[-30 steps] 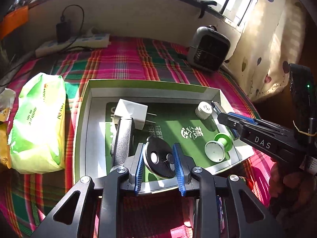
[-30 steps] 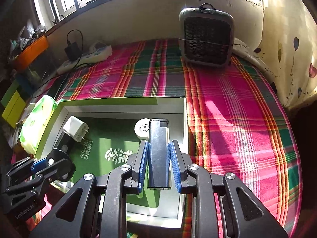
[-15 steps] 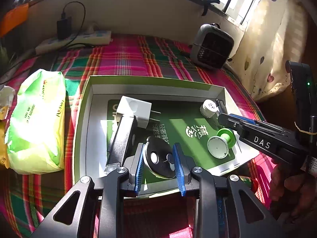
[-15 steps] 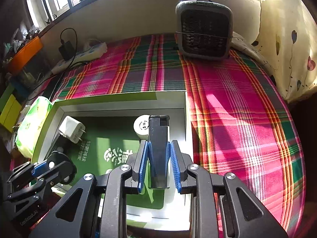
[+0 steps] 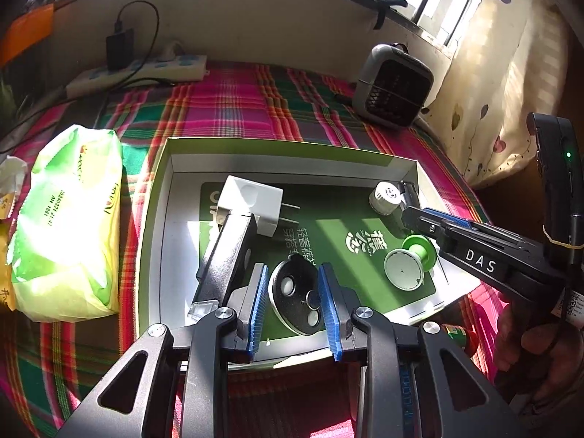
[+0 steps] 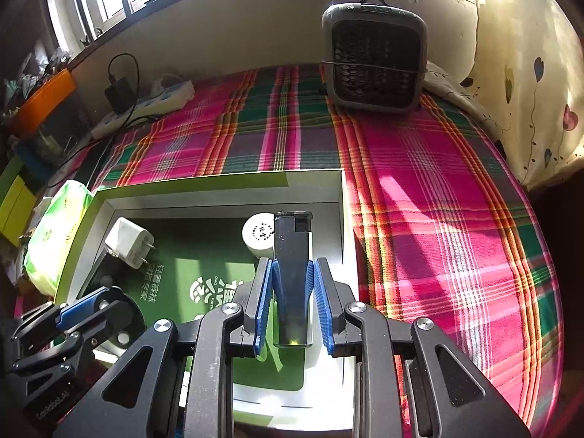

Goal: Organize rigid objects
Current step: 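Carry the case in the right tool and disc in the left tool into the box, then open the right tool to release the case while the left tool releases the disc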

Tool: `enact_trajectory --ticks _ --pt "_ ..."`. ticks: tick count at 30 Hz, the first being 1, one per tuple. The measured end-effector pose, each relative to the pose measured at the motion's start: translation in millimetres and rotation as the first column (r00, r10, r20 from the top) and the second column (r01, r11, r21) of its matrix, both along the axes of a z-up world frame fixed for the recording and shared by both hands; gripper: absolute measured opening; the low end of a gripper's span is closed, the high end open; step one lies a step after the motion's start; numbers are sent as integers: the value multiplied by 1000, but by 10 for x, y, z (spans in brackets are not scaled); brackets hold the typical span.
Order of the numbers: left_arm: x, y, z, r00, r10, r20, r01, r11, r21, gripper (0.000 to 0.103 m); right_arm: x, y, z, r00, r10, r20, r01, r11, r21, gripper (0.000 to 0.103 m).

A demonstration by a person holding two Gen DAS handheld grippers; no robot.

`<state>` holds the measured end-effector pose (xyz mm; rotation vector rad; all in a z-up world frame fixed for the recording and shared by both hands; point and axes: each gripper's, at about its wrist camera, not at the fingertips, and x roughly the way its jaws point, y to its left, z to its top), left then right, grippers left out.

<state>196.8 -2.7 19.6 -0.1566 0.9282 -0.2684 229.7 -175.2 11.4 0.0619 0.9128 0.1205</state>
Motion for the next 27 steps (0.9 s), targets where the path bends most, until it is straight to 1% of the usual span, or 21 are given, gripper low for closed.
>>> enact_trajectory --ticks 6,12,20,23,27 --pt "1 -4 -3 1000 1 -1 -1 1000 12 28 -6 -5 3 1000 -2 9 2 1000 3 24" --pt "8 1 -11 1000 8 -2 -8 1000 27 31 -6 -14 7 1000 -4 13 4 1000 6 24" --pt "-2 6 -3 1000 12 0 -12 1000 24 34 -26 -37 10 1000 -10 21 10 1000 7 25" --pt "-7 8 4 1000 13 3 -13 1000 18 36 -37 -42 12 1000 -9 25 8 1000 16 27" --pt "-28 0 24 1000 14 6 -14 1000 20 37 -70 -15 24 999 3 39 -4 1000 23 35"
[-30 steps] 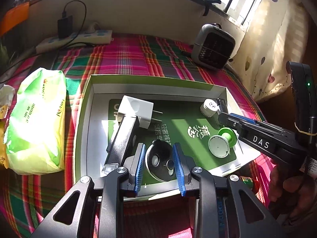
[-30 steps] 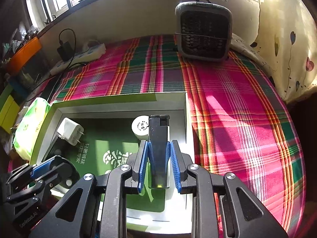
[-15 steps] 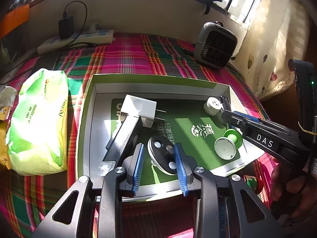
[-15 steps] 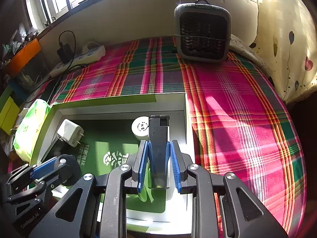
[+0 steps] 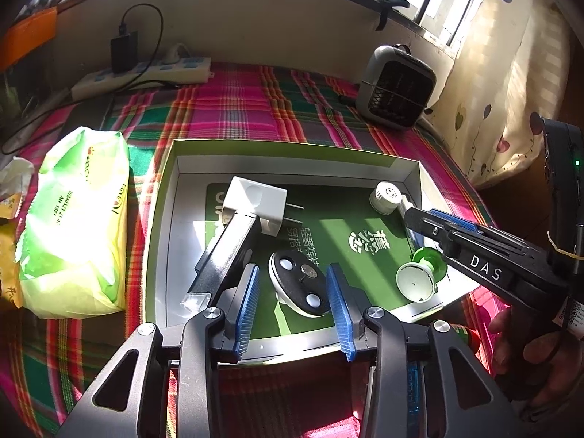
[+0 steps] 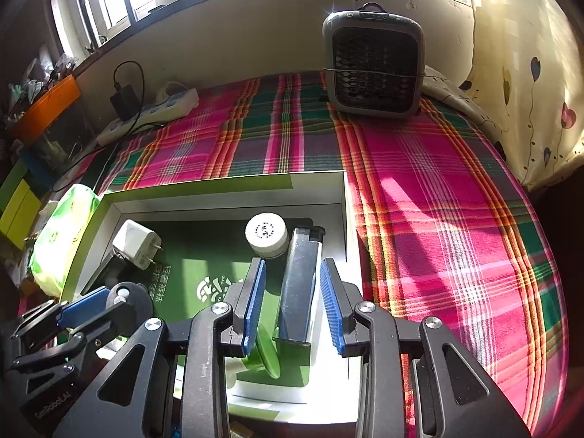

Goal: Organize rigid objects
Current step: 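Open the right tool to release the case while the left tool releases the disc, then withdraw both open tools from the box toward the remaining objects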

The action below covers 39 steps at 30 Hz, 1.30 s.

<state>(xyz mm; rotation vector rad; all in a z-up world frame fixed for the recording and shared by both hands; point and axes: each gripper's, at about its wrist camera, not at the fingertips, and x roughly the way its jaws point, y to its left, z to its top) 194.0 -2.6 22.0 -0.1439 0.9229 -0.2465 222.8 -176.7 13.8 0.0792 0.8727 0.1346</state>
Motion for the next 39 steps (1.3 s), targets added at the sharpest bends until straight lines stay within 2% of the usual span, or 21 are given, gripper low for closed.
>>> enact_trajectory --ticks 9,19,35,39 --pt "-71 6 44 1000 2 12 -3 1000 7 38 -91 21 53 999 -5 32 5 1000 -13 42" --pt "-204 14 144 999 0 39 0 1000 15 42 -252 6 126 998 -14 62 16 1000 -19 43" --pt "-528 63 245 997 7 75 -8 1000 20 42 -694 -168 193 995 -25 98 23 999 29 47" --pt "-593 91 242 997 10 74 -11 1000 10 42 -816 -200 164 995 2 100 -6 999 39 52"
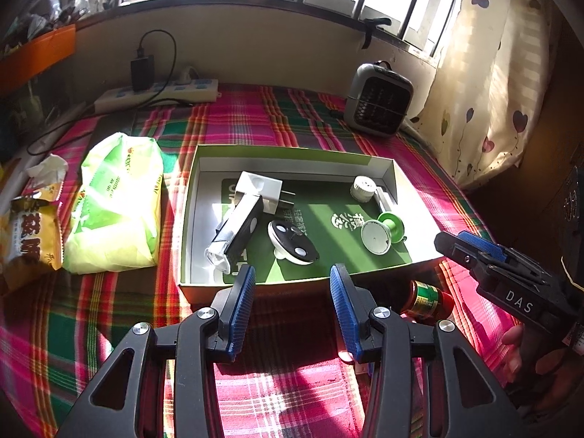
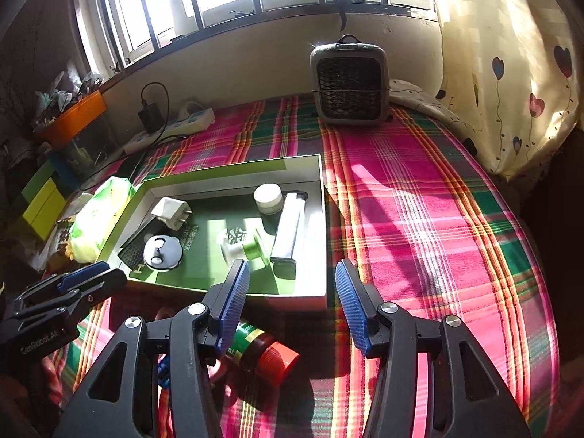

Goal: Organize rigid objects
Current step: 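Withdraw both open tools from the box toward the remaining objects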

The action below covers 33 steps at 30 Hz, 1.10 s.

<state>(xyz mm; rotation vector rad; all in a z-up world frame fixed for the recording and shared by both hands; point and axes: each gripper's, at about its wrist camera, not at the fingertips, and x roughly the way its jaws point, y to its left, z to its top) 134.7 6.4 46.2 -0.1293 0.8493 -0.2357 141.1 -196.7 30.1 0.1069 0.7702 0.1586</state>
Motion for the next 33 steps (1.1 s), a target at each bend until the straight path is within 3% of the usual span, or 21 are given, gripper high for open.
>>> enact_trajectory --ticks 19,30,33 --pt "-223 104 -58 1000 24 -18 -24 999 -21 42 -133 157 -298 976 211 -62 -208 977 51 53" --pt "-225 60 -104 999 19 -35 -20 1000 -17 42 -76 66 -376 976 192 -98 -185 980 80 53" --pt "-222 26 -113 999 14 -41 -14 1000 -13 42 -98 59 -372 979 183 -90 -178 982 60 46"
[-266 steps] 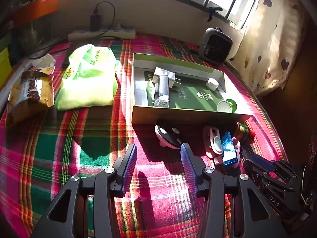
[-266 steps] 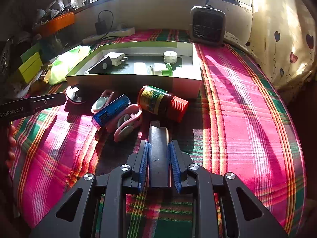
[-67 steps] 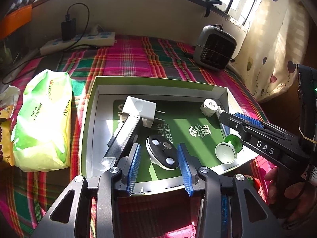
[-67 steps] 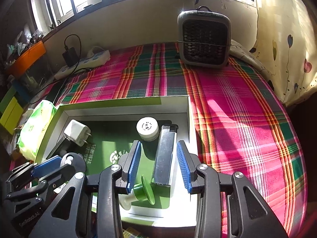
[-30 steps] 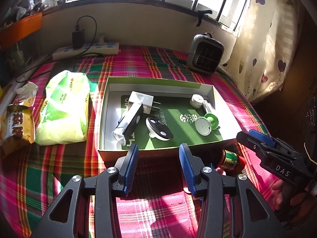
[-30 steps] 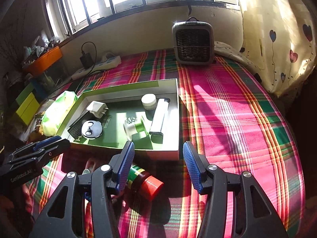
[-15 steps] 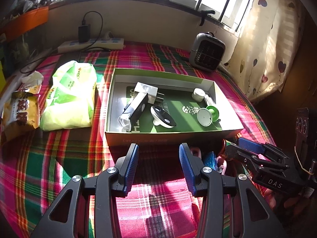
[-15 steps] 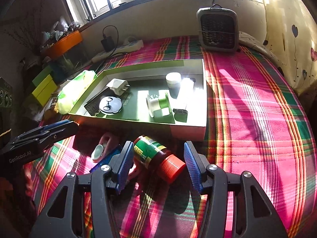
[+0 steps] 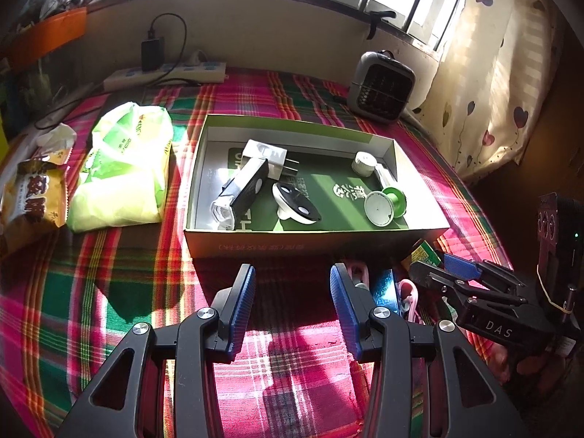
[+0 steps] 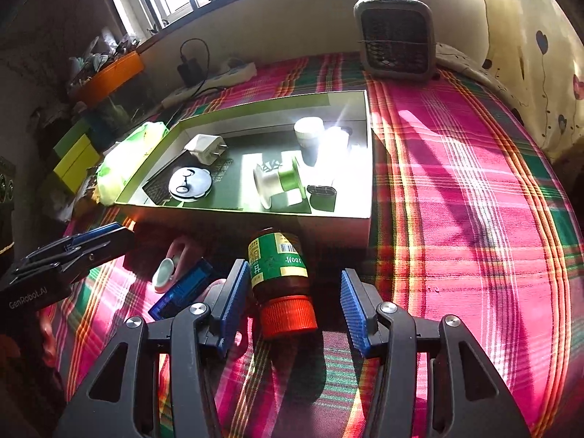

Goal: Organize rigid objects
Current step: 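Withdraw both open tools from the box toward the remaining objects, then lower the right tool onto the orange-capped brown bottle and close its fingers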

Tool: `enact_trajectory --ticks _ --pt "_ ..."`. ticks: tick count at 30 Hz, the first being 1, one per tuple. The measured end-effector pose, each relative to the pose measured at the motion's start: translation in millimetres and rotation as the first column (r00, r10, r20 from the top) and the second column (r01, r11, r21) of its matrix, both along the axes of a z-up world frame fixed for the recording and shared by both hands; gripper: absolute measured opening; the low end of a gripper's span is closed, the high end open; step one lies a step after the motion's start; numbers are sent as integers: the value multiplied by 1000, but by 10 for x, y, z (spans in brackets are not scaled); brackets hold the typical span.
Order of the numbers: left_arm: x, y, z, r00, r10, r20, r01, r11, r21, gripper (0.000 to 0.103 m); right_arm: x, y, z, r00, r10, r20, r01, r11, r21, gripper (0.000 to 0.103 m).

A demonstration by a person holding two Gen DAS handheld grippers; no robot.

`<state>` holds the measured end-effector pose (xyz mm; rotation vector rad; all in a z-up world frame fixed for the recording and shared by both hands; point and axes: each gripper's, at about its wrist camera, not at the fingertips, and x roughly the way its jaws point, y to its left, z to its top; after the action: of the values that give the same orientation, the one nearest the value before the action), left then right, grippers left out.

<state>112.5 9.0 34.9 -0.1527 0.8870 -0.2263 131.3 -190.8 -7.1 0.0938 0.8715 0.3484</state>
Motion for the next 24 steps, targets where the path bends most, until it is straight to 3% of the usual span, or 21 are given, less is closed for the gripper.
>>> enact_trajectory --ticks 3,24 --pt "6 -46 -3 1000 -10 -3 10 1000 0 42 -2 -30 -4 1000 -19 4 19 1000 -8 33" --pt "100 -466 -149 996 -75 -51 77 995 57 42 -140 -244 -15 997 -71 14 71 997 -1 33"
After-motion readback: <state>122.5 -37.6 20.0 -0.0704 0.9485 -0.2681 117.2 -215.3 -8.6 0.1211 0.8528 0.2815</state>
